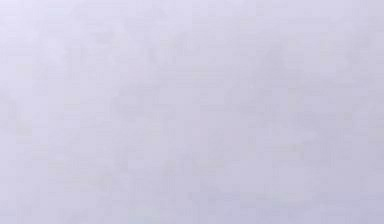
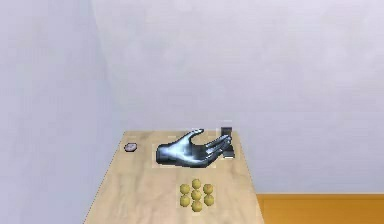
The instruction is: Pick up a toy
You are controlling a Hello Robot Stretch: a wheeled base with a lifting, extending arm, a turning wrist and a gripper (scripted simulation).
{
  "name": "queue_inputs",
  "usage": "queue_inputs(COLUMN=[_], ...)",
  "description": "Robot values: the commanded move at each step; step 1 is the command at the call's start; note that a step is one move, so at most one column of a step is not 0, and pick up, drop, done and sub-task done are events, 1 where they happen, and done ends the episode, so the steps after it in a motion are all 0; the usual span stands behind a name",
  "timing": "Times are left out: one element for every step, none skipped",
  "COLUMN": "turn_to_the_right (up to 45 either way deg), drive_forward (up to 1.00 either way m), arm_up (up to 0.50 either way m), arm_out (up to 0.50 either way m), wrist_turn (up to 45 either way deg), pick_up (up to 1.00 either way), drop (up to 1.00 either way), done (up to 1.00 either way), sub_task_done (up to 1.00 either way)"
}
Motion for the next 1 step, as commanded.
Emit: queue_inputs(turn_to_the_right=[0.0], drive_forward=[0.00], arm_up=[0.28], arm_out=[0.00], wrist_turn=[0.0], pick_up=[0.00], drop=[0.00], done=[0.00], sub_task_done=[0.00])
